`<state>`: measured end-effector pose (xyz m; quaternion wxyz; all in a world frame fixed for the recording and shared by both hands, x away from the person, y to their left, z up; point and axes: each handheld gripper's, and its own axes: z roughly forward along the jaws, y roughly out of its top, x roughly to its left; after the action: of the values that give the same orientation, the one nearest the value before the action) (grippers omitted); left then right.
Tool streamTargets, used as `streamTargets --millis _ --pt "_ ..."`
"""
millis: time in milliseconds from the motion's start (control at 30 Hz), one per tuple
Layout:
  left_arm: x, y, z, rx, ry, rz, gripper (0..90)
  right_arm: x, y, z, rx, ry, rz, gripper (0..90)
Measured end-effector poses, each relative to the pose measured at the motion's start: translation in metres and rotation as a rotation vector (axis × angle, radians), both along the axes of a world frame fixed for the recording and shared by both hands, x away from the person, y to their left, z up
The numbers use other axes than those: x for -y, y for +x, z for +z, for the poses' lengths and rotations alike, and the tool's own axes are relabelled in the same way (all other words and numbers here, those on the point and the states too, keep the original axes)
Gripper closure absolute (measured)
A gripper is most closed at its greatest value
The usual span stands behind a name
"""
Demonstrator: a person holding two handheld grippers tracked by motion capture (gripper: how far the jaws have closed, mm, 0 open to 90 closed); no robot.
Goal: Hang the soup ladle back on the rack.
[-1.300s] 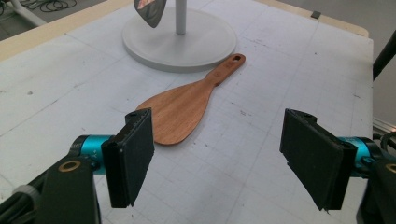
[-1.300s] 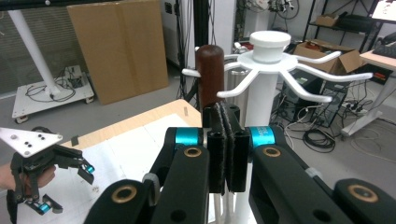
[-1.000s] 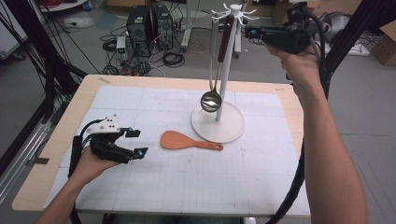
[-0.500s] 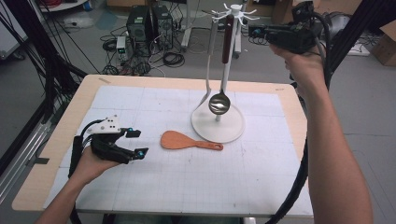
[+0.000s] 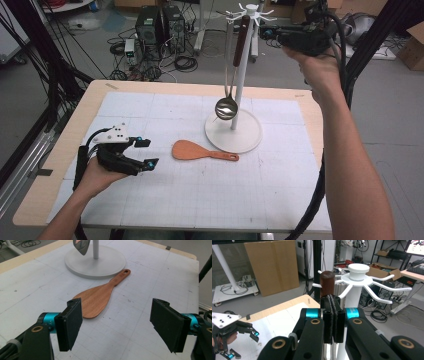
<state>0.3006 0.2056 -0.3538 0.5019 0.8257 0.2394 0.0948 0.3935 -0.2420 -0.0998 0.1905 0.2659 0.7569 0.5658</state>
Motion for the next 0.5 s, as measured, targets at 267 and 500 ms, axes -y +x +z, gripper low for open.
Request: streamTargets --millis 267,500 --pt "-0.0008 -0.0001 0.0007 0.004 0.001 0.000 26.6 0.0050 0.0000 0.0007 0.006 -0.007 -0.026 89.5" --pt "-0.0015 -0.0002 0.0010 0.003 -0.002 0.003 26.6 0.0015 0.0037 -0.0009 0.006 -0.010 -0.041 89.5"
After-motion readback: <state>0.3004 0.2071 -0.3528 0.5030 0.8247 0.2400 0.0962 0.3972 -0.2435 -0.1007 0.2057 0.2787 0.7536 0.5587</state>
